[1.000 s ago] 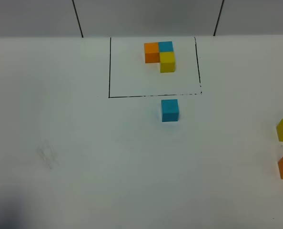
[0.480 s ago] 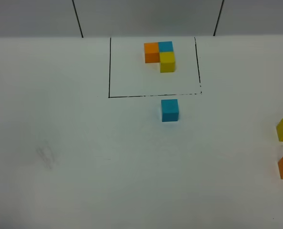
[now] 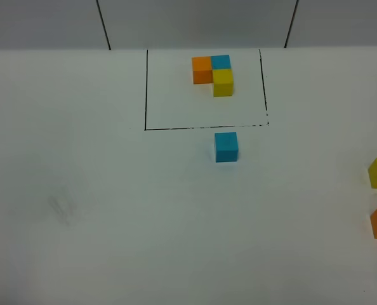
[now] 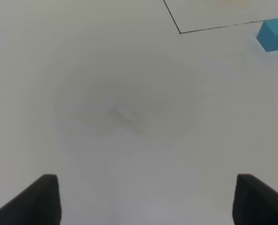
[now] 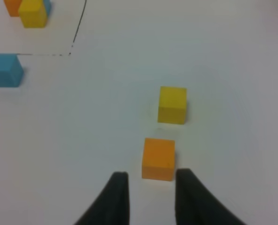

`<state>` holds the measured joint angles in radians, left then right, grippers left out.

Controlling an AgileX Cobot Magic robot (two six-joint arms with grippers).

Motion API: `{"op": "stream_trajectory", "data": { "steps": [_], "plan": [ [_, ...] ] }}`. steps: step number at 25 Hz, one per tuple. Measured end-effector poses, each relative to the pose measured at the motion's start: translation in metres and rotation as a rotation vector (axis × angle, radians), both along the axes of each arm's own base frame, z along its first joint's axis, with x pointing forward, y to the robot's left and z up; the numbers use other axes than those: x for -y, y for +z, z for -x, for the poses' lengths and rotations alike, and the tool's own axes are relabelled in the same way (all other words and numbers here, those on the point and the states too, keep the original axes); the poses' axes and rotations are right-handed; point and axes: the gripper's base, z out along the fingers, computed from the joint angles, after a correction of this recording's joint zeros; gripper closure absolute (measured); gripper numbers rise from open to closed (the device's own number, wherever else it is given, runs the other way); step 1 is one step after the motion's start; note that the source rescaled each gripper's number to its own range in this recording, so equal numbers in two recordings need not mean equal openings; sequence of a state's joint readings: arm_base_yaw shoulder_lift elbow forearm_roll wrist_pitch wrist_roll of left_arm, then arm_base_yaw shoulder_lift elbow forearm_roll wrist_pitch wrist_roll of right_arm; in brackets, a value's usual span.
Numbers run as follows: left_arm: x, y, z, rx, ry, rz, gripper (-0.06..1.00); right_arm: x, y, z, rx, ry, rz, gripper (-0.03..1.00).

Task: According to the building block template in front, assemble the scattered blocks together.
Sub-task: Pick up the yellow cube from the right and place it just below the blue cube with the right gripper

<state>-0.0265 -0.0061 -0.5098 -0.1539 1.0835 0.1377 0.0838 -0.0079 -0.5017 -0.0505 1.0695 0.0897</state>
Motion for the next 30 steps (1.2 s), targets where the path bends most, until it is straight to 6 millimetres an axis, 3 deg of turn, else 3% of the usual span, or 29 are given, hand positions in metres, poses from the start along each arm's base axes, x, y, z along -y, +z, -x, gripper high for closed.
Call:
{"op": "stream_trajectory", "data": {
  "steps": [30],
  "plan": [
    [0.0,0.0,0.0,0.0,0.0,0.0,0.31,-0.0005,0.0,0.0,-0.001,-0.002,-0.016,0.97]
  ]
}}
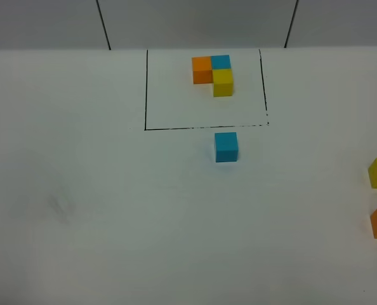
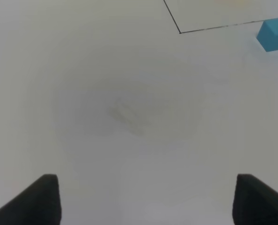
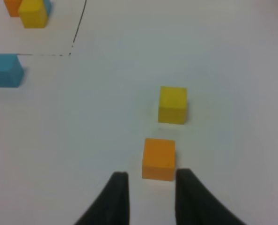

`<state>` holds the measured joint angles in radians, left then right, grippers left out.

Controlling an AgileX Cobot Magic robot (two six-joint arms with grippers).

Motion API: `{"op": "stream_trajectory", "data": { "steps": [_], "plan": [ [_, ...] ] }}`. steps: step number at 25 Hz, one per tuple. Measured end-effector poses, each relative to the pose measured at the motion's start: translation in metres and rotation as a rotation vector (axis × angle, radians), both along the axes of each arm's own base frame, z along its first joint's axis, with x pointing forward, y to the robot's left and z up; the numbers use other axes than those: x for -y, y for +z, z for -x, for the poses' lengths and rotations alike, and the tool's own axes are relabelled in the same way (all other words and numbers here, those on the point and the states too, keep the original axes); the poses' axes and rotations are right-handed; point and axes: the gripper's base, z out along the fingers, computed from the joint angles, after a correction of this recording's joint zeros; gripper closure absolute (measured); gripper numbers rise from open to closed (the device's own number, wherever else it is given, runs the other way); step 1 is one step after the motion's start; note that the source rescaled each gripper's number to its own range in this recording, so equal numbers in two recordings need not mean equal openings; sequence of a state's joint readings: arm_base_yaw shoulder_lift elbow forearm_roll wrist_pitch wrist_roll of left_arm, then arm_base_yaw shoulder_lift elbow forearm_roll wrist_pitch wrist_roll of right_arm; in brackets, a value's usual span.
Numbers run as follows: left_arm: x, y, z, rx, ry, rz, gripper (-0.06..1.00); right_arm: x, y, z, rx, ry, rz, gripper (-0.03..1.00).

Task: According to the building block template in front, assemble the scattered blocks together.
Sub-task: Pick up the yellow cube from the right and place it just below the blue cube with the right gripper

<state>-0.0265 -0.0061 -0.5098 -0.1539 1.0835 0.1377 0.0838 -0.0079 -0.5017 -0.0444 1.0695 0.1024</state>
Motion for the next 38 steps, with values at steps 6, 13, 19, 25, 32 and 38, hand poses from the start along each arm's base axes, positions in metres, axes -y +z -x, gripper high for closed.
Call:
{"op": "stream_trajectory", "data": {
  "steps": [6,13,19,25,32,38],
  "plan": [
    [0.0,0.0,0.0,0.0,0.0,0.0,0.31,-0.003,0.0,-0.001,-0.017,-0.011,-0.079,0.9],
    [0.0,0.0,0.0,0.0,0.0,-0.001,0.31,-0.005,0.002,-0.011,-0.251,-0.052,-0.14,0.25],
    [0.0,0.0,0.0,0.001,0.0,0.0,0.31,-0.01,0.005,-0.054,-0.513,-0.059,-0.114,-0.02],
    [0.0,0.0,0.0,0.001,0.0,0.0,0.31,-0.011,0.005,-0.121,-0.721,-0.06,-0.001,-0.03],
    [0.0,0.0,0.0,0.001,0.0,0.0,0.31,-0.007,-0.009,-0.177,-0.746,-0.078,0.099,-0.03],
    [0.0,0.0,0.0,0.001,0.0,0.0,0.31,0.017,-0.017,-0.19,-0.753,-0.171,0.036,-0.03]
  ]
}}
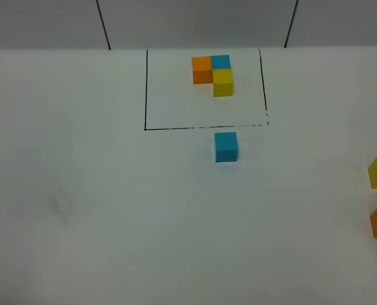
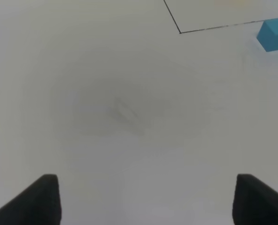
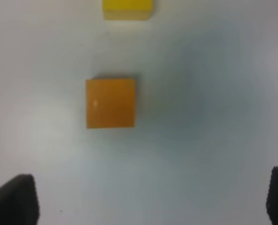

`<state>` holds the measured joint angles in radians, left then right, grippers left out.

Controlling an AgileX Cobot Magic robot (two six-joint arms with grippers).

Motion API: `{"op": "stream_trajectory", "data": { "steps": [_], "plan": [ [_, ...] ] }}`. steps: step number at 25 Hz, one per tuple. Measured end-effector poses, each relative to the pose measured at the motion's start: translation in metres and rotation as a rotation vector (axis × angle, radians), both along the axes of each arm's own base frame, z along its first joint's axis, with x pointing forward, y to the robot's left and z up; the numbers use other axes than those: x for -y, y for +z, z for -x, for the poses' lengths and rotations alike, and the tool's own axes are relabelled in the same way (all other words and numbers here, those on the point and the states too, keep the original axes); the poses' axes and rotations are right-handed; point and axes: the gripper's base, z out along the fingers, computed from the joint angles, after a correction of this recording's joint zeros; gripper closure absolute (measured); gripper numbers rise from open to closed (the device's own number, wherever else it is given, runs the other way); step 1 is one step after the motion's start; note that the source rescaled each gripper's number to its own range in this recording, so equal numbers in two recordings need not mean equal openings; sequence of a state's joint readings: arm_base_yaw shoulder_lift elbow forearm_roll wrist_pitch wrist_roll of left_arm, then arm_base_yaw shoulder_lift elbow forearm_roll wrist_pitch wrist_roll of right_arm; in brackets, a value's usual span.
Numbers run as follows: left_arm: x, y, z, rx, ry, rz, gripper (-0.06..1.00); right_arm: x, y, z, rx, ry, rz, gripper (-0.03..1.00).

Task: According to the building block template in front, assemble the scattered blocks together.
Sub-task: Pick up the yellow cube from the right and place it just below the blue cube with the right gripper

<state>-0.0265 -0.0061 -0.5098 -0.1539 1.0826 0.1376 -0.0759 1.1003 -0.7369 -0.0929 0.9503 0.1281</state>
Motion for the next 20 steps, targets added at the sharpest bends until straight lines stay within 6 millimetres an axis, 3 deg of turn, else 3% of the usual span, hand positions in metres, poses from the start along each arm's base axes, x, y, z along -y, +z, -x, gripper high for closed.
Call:
{"op": "stream_trajectory", "data": {
  "steps": [14,20],
  "plan": [
    [0.0,0.0,0.0,0.0,0.0,0.0,0.31,0.006,-0.009,-0.024,-0.011,0.047,-0.082,-0.03],
    [0.0,0.0,0.0,0.0,0.0,0.0,0.32,0.008,-0.032,-0.041,-0.109,0.081,-0.094,-0.02]
  ]
}}
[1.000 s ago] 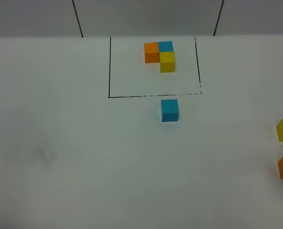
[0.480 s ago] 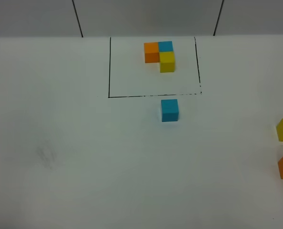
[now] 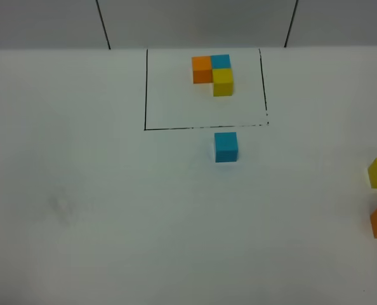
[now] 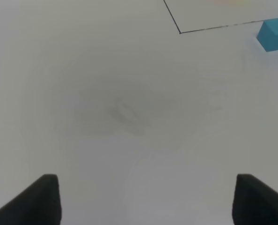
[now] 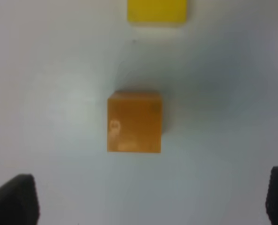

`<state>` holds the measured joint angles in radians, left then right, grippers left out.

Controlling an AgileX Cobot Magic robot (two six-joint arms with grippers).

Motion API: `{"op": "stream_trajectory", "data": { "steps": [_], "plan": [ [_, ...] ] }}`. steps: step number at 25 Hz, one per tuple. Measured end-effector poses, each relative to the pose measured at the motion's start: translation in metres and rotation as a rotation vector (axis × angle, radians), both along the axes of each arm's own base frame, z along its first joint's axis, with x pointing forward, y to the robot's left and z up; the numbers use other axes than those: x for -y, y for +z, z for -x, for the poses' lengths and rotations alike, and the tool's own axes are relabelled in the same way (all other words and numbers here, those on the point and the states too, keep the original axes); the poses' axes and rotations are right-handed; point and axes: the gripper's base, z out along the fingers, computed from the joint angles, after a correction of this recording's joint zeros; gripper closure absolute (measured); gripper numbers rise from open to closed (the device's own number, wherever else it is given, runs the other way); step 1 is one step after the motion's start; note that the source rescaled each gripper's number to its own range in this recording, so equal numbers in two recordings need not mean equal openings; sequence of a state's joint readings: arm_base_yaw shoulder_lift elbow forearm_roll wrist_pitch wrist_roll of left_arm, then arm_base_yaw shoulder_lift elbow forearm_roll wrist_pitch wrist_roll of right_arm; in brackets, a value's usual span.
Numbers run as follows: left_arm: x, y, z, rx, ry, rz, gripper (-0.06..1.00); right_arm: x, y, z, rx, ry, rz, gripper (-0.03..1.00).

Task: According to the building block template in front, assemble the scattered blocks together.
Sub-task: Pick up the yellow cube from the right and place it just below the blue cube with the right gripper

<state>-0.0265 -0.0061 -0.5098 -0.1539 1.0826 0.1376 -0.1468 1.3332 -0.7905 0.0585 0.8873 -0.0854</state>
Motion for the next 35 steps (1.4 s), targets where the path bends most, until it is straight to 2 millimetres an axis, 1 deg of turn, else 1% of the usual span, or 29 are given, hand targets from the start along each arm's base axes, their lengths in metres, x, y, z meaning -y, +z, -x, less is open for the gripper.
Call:
{"op": "stream_trajectory", "data": {
  "steps": [4,8,11,17,23,29,35],
  "plan": [
    [0.0,0.0,0.0,0.0,0.0,0.0,0.32,0.003,-0.012,-0.017,0.009,0.022,0.009,0.0],
    [0.0,0.0,0.0,0.0,0.0,0.0,0.32,0.005,-0.023,-0.041,0.0,0.053,0.005,0.01],
    [0.0,0.0,0.0,0.0,-0.001,-0.001,0.32,0.006,-0.037,-0.06,-0.015,0.074,-0.014,0.02],
    [0.0,0.0,0.0,0.0,-0.001,-0.001,0.32,0.009,-0.062,-0.081,0.003,0.095,-0.005,0.07],
    [0.0,0.0,0.0,0.0,-0.001,0.0,0.32,0.01,-0.078,-0.09,0.016,0.098,0.003,0.1],
    [0.0,0.0,0.0,0.0,-0.002,-0.002,0.32,0.011,-0.085,-0.092,0.014,0.097,0.004,0.1],
    [0.0,0.0,0.0,0.0,-0.002,-0.002,0.32,0.011,-0.094,-0.093,-0.012,0.097,0.0,0.13]
  ]
}}
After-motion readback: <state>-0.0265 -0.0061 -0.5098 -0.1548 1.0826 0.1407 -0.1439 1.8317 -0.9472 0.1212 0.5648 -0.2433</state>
